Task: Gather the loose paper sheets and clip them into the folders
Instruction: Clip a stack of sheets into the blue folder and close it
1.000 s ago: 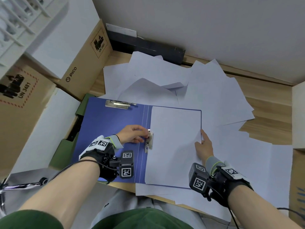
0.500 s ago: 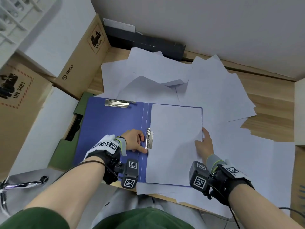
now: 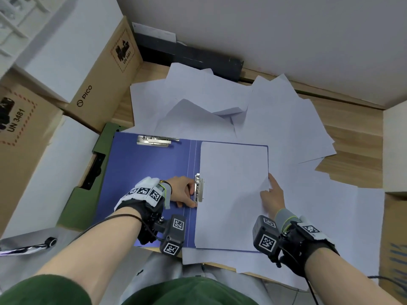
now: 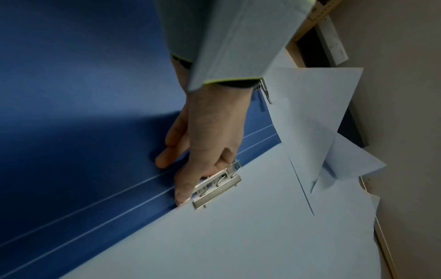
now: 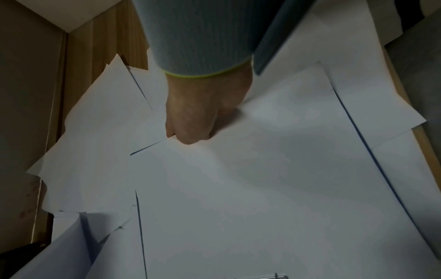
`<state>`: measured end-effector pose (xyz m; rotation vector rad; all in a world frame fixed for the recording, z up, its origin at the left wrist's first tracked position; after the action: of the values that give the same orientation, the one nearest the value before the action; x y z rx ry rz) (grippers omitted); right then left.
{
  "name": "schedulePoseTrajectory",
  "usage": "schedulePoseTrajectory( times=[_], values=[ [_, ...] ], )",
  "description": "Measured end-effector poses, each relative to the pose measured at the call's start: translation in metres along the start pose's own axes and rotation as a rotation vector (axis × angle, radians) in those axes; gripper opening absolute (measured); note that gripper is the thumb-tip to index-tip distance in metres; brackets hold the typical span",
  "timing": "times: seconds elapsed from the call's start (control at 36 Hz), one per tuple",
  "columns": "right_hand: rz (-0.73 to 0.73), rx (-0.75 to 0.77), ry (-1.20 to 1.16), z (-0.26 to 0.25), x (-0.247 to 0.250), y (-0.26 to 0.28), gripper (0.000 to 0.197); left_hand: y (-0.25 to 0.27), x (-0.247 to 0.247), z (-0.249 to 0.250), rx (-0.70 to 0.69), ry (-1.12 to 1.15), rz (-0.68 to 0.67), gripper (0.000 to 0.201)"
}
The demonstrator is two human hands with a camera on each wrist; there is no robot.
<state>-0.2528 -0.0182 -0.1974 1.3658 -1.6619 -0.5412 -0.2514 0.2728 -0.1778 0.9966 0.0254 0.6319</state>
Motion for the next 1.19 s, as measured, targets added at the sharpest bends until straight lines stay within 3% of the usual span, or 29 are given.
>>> schedulePoseTrajectory(
  times=[0.17, 0.25, 0.31, 0.42, 0.5, 0.69, 0.89, 1.11, 1.19],
  values=[
    [0.011, -0.011, 0.016, 0.005, 0.014, 0.003, 0.068, -0.001, -0.011, -0.001, 0.013, 0.085, -0.078, 0.019],
    [0.05, -0.01, 0.021, 0.002, 0.015, 0.001, 0.059, 0.0, -0.001, 0.001, 0.022, 0.083, -0.051, 0.015],
    [0.09, 0.015, 0.033, -0.003, 0.016, -0.001, 0.055, 0.0, 0.014, 0.002, 0.008, 0.101, 0.046, 0.018],
    [0.199, 0.089, 0.048, -0.027, 0.012, 0.004, 0.043, 0.004, 0.053, 0.0, -0.037, 0.244, 0.384, 0.012],
    [0.142, 0.111, 0.021, -0.045, 0.0, 0.004, 0.037, 0.009, 0.083, -0.006, -0.079, 0.291, 0.61, 0.01],
    [-0.164, 0.102, 0.018, -0.084, -0.039, 0.013, 0.022, 0.007, 0.113, -0.015, -0.022, 0.318, 0.828, 0.032],
    [-0.236, 0.037, -0.098, -0.124, -0.062, 0.006, 0.019, 0.0, 0.132, -0.011, -0.013, 0.155, 0.942, 0.062],
    [-0.21, 0.006, -0.057, -0.179, -0.088, -0.014, 0.055, -0.018, 0.153, -0.018, 0.093, 0.119, 0.832, 0.1],
    [-0.204, -0.028, -0.106, -0.192, -0.098, -0.018, 0.051, -0.022, 0.153, -0.021, 0.141, 0.087, 0.805, 0.104]
  ],
)
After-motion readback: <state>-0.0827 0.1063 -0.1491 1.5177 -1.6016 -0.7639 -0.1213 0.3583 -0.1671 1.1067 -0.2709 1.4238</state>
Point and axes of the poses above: each hand's wrist, its own y-axis away from the middle knuckle, its own x-axis out of the back of the hand, z = x × y, the point moved 2 cm from there along -y, towards the middle knuckle, and after that the axes turned 6 degrees about -x, right-handed, at the moved point
